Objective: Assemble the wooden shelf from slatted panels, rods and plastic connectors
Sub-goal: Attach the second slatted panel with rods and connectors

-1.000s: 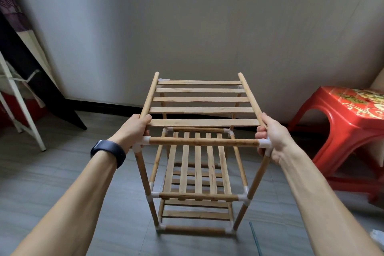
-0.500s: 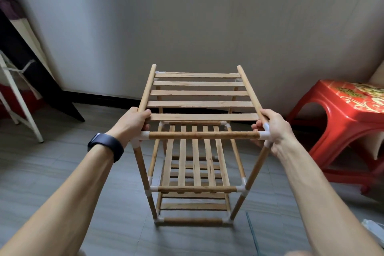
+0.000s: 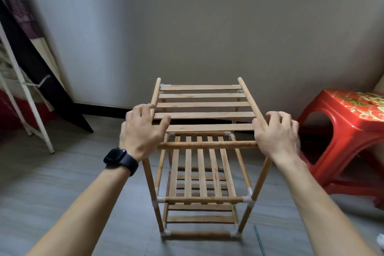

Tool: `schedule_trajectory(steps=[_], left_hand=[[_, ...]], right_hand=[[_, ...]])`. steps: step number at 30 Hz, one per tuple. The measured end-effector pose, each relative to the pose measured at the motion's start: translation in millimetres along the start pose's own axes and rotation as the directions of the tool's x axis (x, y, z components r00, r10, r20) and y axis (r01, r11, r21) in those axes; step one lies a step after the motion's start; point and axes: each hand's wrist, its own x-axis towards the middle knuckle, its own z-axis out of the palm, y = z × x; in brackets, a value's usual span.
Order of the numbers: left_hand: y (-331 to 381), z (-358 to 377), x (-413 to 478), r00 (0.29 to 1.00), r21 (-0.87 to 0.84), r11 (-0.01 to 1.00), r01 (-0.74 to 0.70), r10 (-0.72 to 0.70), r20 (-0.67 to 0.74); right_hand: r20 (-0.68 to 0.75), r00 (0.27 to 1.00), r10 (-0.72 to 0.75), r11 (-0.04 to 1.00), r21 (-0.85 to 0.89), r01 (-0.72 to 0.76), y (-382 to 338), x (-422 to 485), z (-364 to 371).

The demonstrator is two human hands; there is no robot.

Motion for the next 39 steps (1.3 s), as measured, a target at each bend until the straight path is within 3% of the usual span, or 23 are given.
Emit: schedule_trajectory(steps=[2,4,6,8,11,16,29,33,36,39], left_hand=[[3,-4,0,0.962,0.088,0.966,-0.243,0.229,0.149],[4,-5,2,0.879,0.117,0.934,-0.337,0.268,0.394],[6,-5,7,0.809,0.192,0.905,-0.379,0.224,0.544],[11,-5,9,0.794,0.274,0.872,-0.405,0.186,0.579],[15,0,9,0.834,0.336,0.834,-0.437,0.237,0.498],[12,1,9,0.859,0.335,0.848,-0.411,0.238,0.453],[21,-8,-3,0.873,0.357,0.858,-0.369,0.189,0.450],[40,-13,-20,0.873,0.355,0.879,-0.319,0.128,0.470],[70,-19,-37,0.799,0.280,0.881,-0.382,0.163,0.578],[92,-40,-31,0.733,0.083,0.924,-0.374,0.239,0.637]], right_hand=[[-0.071,0.968,-0.240,0.967,-0.105,0.232,-7,-5,-4],[0.107,0.897,-0.429,0.874,-0.199,0.443,-18,-9,-7],[0.392,0.813,-0.430,0.800,-0.251,0.545,-26,-11,-9],[0.514,0.769,-0.380,0.742,-0.327,0.585,-28,-4,-7],[0.510,0.774,-0.374,0.710,-0.380,0.593,-26,10,-2],[0.373,0.820,-0.434,0.759,-0.339,0.556,-26,4,4],[0.384,0.843,-0.377,0.779,-0.360,0.513,-29,-11,-3],[0.369,0.814,-0.448,0.692,-0.433,0.577,-21,7,1],[0.390,0.874,-0.292,0.652,-0.588,0.480,-19,38,-2],[0.312,0.944,-0.105,0.774,-0.570,0.275,-25,59,-1]])
